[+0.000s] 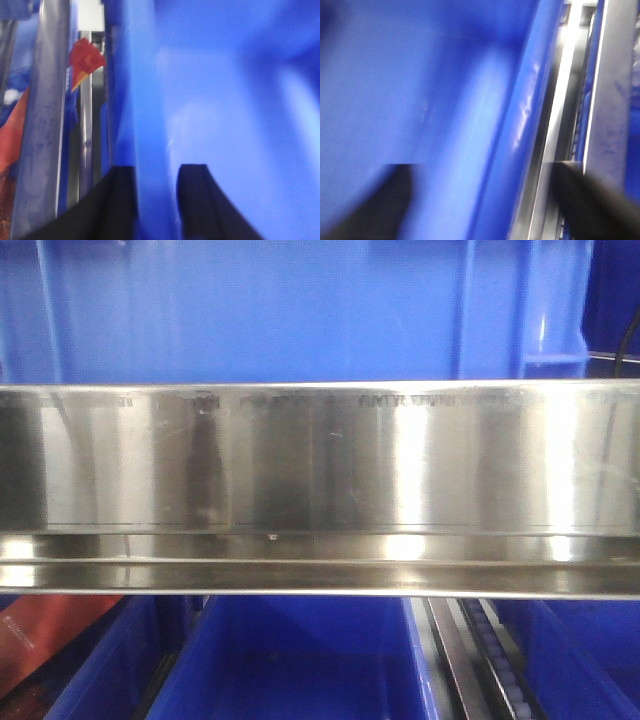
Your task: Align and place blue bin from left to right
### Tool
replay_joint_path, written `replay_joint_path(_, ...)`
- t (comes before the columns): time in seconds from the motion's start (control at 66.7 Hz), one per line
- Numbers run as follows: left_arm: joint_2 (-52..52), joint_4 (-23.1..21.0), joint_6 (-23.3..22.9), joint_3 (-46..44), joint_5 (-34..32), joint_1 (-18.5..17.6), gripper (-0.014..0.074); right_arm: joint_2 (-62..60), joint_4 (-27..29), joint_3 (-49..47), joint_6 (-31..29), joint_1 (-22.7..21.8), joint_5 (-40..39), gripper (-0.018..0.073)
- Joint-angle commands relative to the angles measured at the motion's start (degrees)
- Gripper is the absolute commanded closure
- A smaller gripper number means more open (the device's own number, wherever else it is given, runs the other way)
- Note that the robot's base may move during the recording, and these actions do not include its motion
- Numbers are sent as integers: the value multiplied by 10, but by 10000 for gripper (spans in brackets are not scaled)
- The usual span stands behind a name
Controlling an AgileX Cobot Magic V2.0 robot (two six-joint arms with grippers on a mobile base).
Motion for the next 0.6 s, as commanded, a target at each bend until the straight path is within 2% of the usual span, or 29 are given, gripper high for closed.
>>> replay_joint_path(0.0, -12, -13, 4, -9, -29, -2, 259, -8, -12, -5, 0, -4, -10, -14)
replay_joint_path(0.075, -14, -13, 4, -9, -23, -2, 78, -12, -18, -5, 0, -4, -6, -1)
replay_joint_path(0.15, -22, -13, 4, -9, -18, -2, -29, -20, -21, -5, 0, -4, -2, 0)
replay_joint_path(0.285, -52, -1, 4, -9, -7, -2, 38, -48, -24, -5, 0, -4, -2, 0)
replay_joint_path(0.465, -114, 8, 4, -9, 8, -2, 48, -107, -27, -5, 0, -4, -2, 3)
replay_joint_path(0.54, -143, 17, 4, -9, 22, -2, 50, -132, -29, -5, 0, -4, -2, 50)
replay_joint_path(0.585, -160, 26, 4, -9, 34, -2, 58, -149, -32, -5, 0, -4, -2, 114)
